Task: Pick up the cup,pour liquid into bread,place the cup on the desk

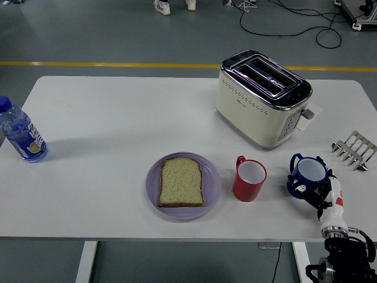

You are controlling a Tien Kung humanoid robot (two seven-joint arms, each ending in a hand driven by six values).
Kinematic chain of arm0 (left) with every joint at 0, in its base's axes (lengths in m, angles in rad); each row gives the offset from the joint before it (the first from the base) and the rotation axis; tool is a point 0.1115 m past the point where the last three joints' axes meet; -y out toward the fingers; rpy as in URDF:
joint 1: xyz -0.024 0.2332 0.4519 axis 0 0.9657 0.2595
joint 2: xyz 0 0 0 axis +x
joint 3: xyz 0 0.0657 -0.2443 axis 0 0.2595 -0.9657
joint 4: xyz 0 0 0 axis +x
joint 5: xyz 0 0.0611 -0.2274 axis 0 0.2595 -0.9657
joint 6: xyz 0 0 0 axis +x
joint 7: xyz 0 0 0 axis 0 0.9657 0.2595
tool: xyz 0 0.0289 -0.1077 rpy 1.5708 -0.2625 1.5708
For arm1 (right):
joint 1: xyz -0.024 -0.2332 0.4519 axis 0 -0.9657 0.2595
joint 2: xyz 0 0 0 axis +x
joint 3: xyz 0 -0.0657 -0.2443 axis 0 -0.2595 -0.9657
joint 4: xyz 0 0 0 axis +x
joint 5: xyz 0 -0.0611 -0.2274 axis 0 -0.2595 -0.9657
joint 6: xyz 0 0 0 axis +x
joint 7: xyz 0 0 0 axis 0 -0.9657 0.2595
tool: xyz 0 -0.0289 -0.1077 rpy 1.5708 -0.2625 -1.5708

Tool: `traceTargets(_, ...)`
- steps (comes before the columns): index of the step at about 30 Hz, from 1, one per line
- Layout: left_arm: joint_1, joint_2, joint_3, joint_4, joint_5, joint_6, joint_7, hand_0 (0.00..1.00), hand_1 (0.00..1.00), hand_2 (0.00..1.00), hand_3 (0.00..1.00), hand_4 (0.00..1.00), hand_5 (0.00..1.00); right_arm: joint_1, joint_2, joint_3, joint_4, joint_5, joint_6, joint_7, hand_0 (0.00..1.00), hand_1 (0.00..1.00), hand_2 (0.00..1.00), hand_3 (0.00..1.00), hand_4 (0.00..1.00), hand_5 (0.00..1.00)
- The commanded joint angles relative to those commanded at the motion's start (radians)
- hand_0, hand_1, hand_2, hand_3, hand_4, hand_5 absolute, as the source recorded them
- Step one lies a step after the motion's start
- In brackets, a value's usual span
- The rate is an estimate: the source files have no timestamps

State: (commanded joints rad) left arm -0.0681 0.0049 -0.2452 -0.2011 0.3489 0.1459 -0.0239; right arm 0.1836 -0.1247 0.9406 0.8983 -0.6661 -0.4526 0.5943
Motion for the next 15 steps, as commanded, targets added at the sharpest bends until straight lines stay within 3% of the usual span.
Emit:
traceTargets(4, -0.001, 0.0, -0.002, 0.0, 0.001, 0.0, 0.0, 0.647, 0.603, 0.595, 0.53, 0.295, 0.768, 0.001, 0.001, -0.003, -0.003, 0.019, -0.002, 0.017, 0.73, 0.644, 0.729, 0.76, 0.918, 0.092)
traceTargets(5, -0.002, 0.0, -0.003, 0.0, 0.001, 0.0, 0.0, 0.647, 0.603, 0.595, 0.53, 0.292, 0.766, 0.002, 0.001, -0.005, -0.004, 0.023, -0.005, 0.022, 0.656, 0.599, 0.658, 0.658, 0.831, 0.048)
traceTargets(15, -0.002, 0.0, -0.002, 0.0, 0.002, 0.0, 0.0, 0.647, 0.603, 0.595, 0.531, 0.29, 0.765, 0.002, 0.001, -0.004, -0.005, 0.048, -0.008, 0.042, 0.638, 0.588, 0.628, 0.643, 0.791, 0.002)
